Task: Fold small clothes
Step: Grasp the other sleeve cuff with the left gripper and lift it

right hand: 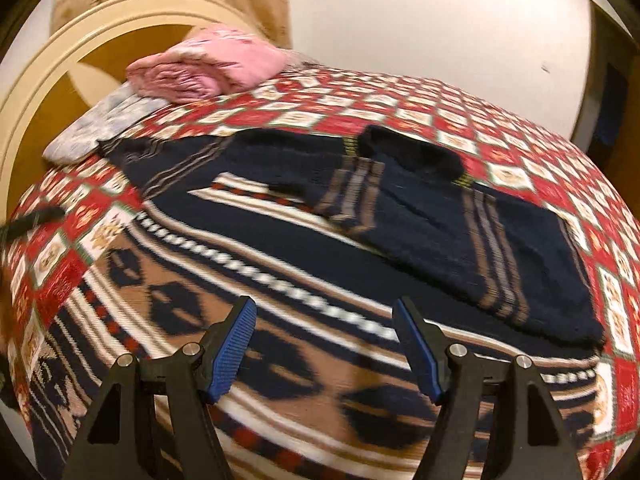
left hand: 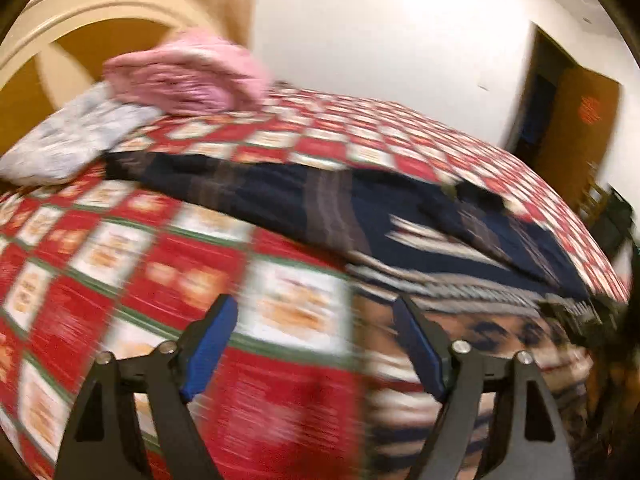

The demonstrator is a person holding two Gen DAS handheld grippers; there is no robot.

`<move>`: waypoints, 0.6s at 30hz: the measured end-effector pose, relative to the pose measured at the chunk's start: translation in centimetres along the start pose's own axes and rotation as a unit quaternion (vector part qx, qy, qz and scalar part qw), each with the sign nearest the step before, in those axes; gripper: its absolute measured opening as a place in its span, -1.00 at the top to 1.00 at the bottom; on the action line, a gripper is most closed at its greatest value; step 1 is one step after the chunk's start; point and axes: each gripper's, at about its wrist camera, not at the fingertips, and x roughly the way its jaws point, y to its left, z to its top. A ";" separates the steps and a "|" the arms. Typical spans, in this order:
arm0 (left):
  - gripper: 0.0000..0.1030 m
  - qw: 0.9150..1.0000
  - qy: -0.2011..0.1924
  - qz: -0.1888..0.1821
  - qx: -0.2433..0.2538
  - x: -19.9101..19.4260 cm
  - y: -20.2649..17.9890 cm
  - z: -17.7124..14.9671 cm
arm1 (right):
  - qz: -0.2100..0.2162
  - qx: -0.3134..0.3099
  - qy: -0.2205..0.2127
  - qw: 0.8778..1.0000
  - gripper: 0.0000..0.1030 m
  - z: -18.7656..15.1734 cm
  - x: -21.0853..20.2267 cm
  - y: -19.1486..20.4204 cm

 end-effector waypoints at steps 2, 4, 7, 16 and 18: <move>-0.67 0.999 -0.001 0.031 -0.039 0.8 4.3 1.8 | -0.005 -0.019 -0.003 1.000 -0.39 -0.2 0.3 1.6; -0.67 0.995 0.002 0.061 -0.077 1.8 8.0 3.5 | -0.009 -0.036 -0.006 0.999 -0.39 -0.5 0.6 2.6; -0.67 0.985 0.003 0.104 -0.135 3.8 13.6 6.1 | -0.014 -0.053 -0.003 0.998 -0.39 -0.7 1.1 3.2; -0.66 0.956 0.015 0.113 -0.271 10.1 22.1 11.2 | -0.011 -0.047 0.022 0.999 -0.39 -1.0 2.4 3.0; -0.65 0.949 0.010 0.104 -0.298 11.0 23.1 12.2 | -0.013 -0.048 0.023 0.999 -0.39 -1.2 2.5 3.2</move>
